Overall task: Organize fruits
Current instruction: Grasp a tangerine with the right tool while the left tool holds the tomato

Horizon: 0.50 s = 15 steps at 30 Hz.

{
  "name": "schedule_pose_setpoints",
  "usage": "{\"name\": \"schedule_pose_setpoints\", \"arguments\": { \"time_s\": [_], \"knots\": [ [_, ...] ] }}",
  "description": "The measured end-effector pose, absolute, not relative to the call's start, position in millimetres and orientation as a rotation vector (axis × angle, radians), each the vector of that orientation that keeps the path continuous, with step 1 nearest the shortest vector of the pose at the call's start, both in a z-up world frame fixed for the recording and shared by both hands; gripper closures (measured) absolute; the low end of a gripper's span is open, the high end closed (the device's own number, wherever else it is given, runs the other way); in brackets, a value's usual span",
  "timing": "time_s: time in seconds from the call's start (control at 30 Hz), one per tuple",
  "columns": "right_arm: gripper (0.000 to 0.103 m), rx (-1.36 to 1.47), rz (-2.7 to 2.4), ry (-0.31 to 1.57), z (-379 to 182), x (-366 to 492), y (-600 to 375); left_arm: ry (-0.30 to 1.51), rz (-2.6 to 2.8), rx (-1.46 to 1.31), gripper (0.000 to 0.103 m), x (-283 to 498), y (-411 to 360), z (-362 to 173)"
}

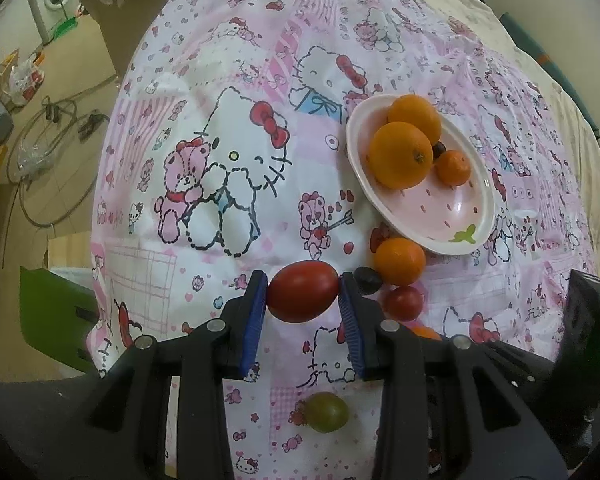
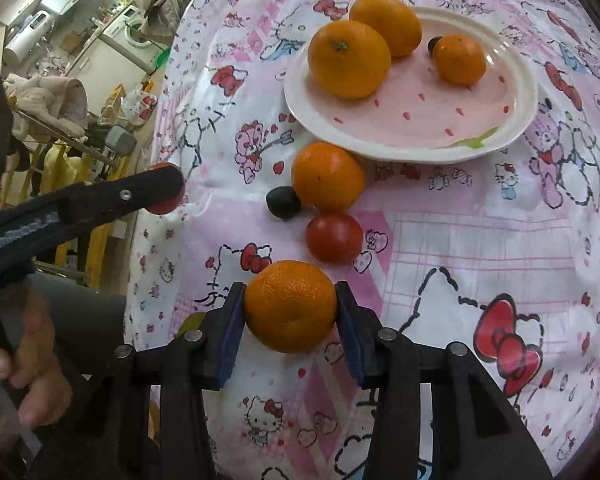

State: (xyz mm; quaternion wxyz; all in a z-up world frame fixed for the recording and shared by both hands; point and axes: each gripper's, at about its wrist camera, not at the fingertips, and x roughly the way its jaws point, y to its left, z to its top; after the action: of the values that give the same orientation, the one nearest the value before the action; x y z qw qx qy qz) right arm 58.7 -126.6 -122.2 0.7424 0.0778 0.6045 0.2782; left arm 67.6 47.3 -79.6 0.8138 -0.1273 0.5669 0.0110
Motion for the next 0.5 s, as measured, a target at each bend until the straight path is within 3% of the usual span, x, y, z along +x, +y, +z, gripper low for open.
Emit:
{"name": "schedule_pose_setpoints", "arguments": {
  "time_s": [0.5],
  "knots": [
    [0.057,0.247,0.537,1.199,-73.6,66.4,-188.4,1.145,0.005,-0.222,0.071,69.7,28.4,-65.1]
  ]
}}
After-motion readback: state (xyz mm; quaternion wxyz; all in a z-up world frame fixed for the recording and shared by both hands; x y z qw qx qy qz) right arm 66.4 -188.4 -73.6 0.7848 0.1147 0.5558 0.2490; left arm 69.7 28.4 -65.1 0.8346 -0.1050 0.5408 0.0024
